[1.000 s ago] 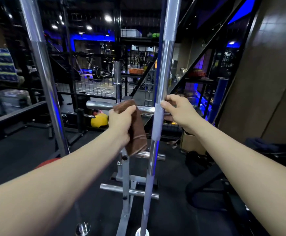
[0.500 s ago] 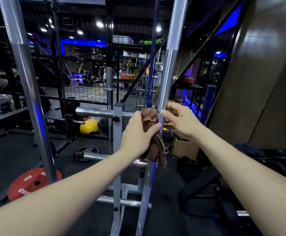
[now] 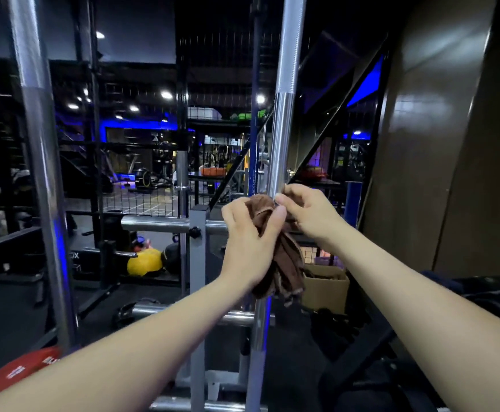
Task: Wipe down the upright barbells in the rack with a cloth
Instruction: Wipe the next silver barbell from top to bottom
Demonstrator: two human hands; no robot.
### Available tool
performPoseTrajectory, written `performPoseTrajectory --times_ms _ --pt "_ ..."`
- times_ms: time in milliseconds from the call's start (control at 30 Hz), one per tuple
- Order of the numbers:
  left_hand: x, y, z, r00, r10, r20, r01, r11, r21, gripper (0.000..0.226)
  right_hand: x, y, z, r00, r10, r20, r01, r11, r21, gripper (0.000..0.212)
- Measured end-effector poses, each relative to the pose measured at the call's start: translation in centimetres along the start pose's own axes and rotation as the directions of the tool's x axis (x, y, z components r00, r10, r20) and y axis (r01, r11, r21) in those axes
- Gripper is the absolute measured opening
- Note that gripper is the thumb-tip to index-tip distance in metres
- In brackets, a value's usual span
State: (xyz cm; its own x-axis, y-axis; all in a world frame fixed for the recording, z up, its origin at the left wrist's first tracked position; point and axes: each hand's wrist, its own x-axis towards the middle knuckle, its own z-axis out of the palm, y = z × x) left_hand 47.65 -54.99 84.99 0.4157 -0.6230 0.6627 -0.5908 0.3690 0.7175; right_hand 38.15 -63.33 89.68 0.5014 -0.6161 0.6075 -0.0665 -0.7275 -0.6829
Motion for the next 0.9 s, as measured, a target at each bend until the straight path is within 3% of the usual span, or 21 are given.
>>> performPoseTrajectory --times_ms 133,267,467,633,800,900 --pt "-0.4 -0.6 1.1 0.998 0.048 -0.042 -0.051 0.996 -0.066 0.046 0.2 1.1 0.2 0.999 -0.038 -0.012 0.039 0.999 0.037 0.02" --pt "-0.8 -1.4 1.6 0.988 0.146 -0.045 -0.146 0.989 -0.002 0.041 0.8 1.6 0.4 0.999 -0.035 0.013 0.032 0.983 0.178 0.023" --pt "-0.6 -3.0 3.0 0.916 0.366 -0.163 -0.302 0.899 0.316 0.056 0.8 2.2 0.4 0.997 -0.077 0.017 0.069 0.958 0.28 0.009" --pt "-0.2 -3.5 4.1 0.897 0.365 -0.251 -0.22 0.859 0.463 0.07 0.7 2.6 0.5 0.985 -0.171 -0.024 0.173 0.965 0.196 0.01" --pt "0.0 -3.4 4.4 0.862 0.404 -0.307 -0.207 0.833 0.513 0.05 0.2 3.0 0.7 0.982 -0.175 -0.067 0.188 0.936 0.298 0.026" --pt "-1.6 -4.7 4.9 0.84 0.447 -0.306 -0.186 0.769 0.612 0.045 0.3 3.8 1.0 0.978 -0.185 -0.095 0.207 0.916 0.344 0.023"
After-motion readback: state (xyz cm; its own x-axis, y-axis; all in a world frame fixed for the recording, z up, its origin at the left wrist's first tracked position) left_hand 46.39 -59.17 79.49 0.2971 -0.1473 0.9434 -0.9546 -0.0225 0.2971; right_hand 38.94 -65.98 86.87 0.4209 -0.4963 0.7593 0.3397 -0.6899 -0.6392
